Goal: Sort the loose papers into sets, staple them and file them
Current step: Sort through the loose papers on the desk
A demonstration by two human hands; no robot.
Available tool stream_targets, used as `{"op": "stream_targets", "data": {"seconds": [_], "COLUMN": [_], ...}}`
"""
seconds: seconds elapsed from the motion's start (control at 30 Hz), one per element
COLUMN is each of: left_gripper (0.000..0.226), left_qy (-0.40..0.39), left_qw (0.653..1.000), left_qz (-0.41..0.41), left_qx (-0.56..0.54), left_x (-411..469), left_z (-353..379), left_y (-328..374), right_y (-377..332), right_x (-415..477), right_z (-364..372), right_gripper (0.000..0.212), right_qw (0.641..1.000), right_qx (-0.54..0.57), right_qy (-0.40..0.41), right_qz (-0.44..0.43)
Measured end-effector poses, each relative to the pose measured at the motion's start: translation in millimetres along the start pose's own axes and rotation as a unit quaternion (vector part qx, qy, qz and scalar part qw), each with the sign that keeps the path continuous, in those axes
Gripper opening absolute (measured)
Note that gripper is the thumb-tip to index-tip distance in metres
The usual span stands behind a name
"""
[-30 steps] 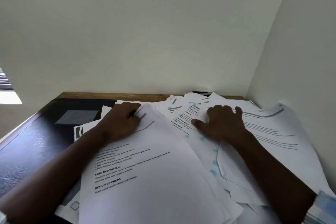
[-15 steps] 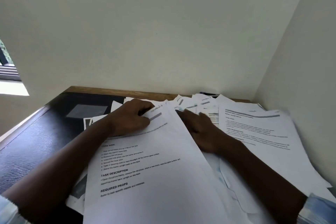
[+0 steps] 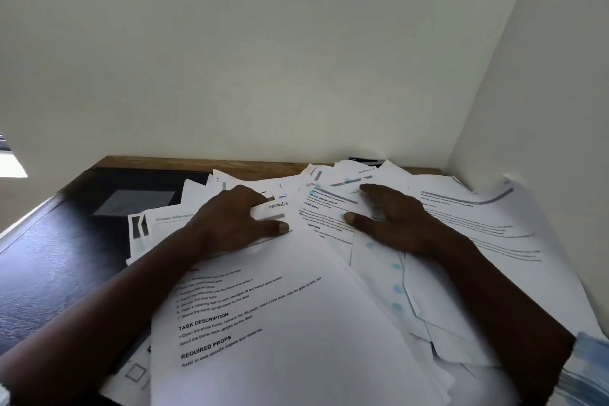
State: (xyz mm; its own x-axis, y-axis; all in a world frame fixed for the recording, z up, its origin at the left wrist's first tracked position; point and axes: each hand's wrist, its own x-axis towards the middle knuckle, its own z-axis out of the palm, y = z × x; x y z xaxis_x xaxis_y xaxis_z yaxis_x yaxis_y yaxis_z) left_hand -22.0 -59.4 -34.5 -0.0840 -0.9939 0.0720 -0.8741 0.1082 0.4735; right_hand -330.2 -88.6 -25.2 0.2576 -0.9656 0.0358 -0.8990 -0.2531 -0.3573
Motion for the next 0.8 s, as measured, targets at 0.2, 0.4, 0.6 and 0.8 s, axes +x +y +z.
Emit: {"op": "stream_targets", "data": {"seconds": [0.2, 0.4, 0.6, 0.8], "left_gripper": [0.052, 0.055, 0.046, 0.038], "left_qy": [0.019, 0.042, 0.055, 0.067], "left_qw": [1.0, 0.999, 0.995, 0.994], "left_qz": [0.009, -0.027, -0.037, 0.002], "left_qx": [-0.014, -0.013, -0.069, -0.09], "left_x": [-5, -2, 1, -5], "left_z": [3, 6, 5, 5], "left_y": [3, 10, 8, 12], "right_y": [-7, -17, -17, -11], "right_x": [8, 5, 6, 8], "right_z": [12, 23, 31, 35], "right_gripper": [0.084, 0.067, 0.06, 0.058], "right_qw": [0.997, 0.989, 0.986, 0.986], "right_qx": [0.012, 0.07, 0.066, 0.061], "right_qy": [0.043, 0.053, 0.079, 0.095], "right_qz": [-0.059, -0.115, -0.13, -0.126]}}
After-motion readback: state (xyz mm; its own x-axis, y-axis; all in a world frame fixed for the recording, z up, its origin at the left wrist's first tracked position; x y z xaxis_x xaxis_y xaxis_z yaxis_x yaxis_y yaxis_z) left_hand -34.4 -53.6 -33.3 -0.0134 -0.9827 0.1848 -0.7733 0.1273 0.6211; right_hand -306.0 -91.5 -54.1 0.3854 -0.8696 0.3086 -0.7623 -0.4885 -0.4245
